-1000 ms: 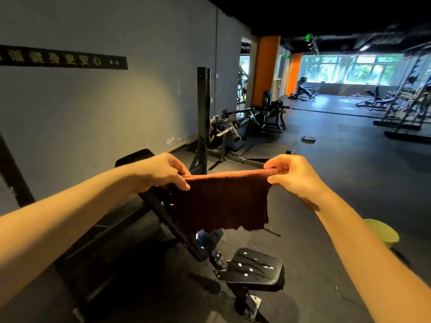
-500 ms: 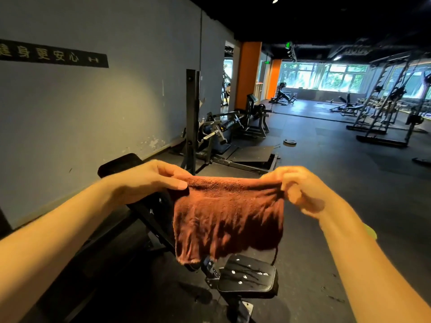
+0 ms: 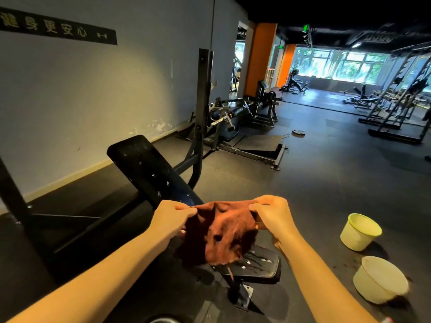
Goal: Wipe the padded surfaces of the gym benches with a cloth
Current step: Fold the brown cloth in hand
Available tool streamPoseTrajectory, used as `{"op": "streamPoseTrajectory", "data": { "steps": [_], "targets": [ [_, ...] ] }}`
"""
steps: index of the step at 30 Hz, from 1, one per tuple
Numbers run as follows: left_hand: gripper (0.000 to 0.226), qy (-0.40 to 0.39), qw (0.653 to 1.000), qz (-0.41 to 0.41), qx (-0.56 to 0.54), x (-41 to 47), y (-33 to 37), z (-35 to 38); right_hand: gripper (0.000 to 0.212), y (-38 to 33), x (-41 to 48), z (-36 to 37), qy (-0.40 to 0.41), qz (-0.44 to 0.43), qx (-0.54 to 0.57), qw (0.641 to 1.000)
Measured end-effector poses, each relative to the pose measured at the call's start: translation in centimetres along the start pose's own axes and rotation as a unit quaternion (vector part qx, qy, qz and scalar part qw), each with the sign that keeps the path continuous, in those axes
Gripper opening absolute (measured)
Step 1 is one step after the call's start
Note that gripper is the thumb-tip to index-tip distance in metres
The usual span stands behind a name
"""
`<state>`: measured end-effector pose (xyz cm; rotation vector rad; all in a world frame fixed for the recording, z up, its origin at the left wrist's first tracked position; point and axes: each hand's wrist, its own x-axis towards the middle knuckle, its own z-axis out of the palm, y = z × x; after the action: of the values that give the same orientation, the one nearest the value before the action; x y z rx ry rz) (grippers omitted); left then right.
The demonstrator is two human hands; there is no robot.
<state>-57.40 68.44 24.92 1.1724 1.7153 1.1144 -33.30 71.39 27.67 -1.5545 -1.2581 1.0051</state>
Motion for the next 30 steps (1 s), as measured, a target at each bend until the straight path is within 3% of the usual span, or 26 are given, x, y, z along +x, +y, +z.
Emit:
{"op": "streamPoseTrajectory", "data": {
  "steps": [4,8,12,15,19,23,27,30],
  "targets": [
    [0.002,-0.078,0.985,-0.066,-0.142,-2.4,2.0,1.8,0.030,-0.8,-2.1,2.3,-0.007,-0.104,-0.020,0.994],
    [0.011,-0.133,0.971,-0.061,-0.191,-3.1,2.1,2.3,0.026,-0.6,-4.3,3.7,-0.059,-0.163,-0.035,0.984],
    [0.018,-0.130,0.967,-0.055,-0.213,-3.3,2.2,2.4,0.030,-0.2,-5.1,3.7,-0.074,-0.188,-0.039,0.979],
    [0.020,-0.134,0.973,-0.032,-0.187,-3.0,2.5,2.0,0.026,0.1,-5.0,3.4,-0.083,-0.216,-0.046,0.972],
    [0.025,-0.187,0.968,-0.008,-0.166,-2.6,3.3,1.2,0.046,0.2,-4.9,3.2,-0.156,-0.220,-0.073,0.960],
    [0.010,-0.199,0.977,0.012,-0.071,-2.1,4.4,-0.6,0.051,-0.1,-4.5,1.6,-0.212,-0.180,0.053,0.959],
    [0.015,-0.267,0.962,0.048,0.031,-2.4,6.5,-3.0,0.042,0.9,-3.1,0.4,-0.133,-0.151,0.123,0.972],
    [0.026,-0.290,0.951,0.077,0.080,-2.8,8.0,-4.2,0.061,1.0,-2.7,1.2,-0.232,-0.095,0.142,0.958]
  ]
}}
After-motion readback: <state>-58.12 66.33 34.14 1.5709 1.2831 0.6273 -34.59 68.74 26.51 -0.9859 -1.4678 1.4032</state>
